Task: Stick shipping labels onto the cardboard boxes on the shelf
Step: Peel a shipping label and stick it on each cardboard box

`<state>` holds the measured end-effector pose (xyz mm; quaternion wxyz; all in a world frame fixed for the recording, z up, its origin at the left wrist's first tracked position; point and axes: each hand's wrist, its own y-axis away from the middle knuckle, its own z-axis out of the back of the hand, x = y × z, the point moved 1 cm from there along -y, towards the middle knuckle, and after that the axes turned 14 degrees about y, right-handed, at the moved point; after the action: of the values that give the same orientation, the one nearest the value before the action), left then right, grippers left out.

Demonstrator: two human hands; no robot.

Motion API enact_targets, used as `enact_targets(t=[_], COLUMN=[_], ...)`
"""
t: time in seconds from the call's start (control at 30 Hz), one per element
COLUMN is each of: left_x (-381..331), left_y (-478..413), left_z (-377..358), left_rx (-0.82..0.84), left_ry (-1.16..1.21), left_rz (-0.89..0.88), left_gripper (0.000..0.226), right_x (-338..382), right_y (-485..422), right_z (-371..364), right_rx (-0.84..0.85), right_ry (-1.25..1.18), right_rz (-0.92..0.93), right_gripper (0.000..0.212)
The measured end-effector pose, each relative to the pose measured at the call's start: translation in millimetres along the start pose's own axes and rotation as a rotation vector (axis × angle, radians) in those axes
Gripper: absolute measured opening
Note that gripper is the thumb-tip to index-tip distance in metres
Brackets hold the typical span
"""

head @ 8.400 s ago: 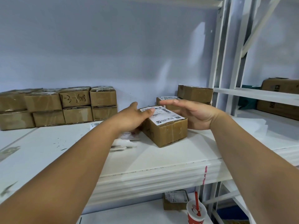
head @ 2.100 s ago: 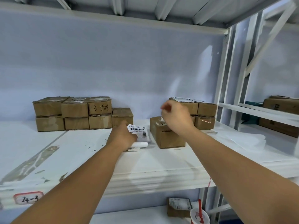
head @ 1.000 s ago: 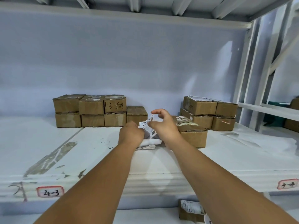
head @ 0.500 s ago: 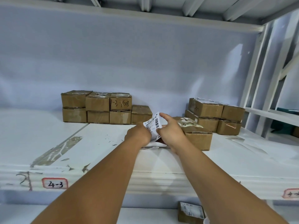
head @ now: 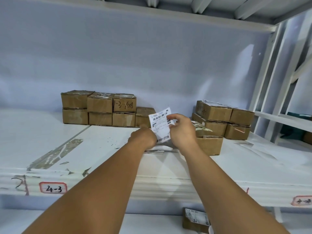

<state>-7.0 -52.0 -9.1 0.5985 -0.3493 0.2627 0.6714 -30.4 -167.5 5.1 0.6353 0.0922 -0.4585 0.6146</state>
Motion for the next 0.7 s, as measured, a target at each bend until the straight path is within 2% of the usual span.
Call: enact_targets(t=[0.1, 0.2, 0.33, 0.4, 0.53, 0.6, 0.7], left_x=[2.2, 4.0, 3.2, 1.3, -3.4, -6.2, -10.5], left_y=[0.7, -0.5, 1.8, 6.9, 19.1, 23.7, 27.1], left_z=[-0.5, -0.9, 5.5, 12.6, 21.1, 22.1, 23.3], left_rx=[0.006, 0.026, -0.088, -0.224, -0.481, -0.502, -0.427], left_ry=[-0.017, -0.023, 0.231, 0.335, 0.276, 0.340, 0.557], left_rz=[-0.008, -0.032, -0.109, -0.155, -0.308, -0.392, -0.528], left_gripper=[0.050, 0.042, 0.028, 0.023, 0.028, 0.030, 0.021], right_x=[6.8, 11.2, 7.8, 8.2, 12.3, 14.8, 17.9], right_y=[3.5, 6.1, 4.0, 4.3, 6.7, 7.3, 8.8], right_z=[4.6, 4.6, 4.9, 6.3, 9.6, 11.6, 14.6], right_rx=[-0.093, -0.147, -0.168, -0.157, -0.093, -0.046, 0.011], right_ry=[-0.118, -0.140, -0.192, -0.252, -0.452, -0.567, -0.680], right_rz=[0.054, 0.109, 0.077, 0.061, 0.051, 0.030, -0.017], right_gripper=[0.039, 0.038, 0.039, 0.039, 0.040, 0.040, 0.034])
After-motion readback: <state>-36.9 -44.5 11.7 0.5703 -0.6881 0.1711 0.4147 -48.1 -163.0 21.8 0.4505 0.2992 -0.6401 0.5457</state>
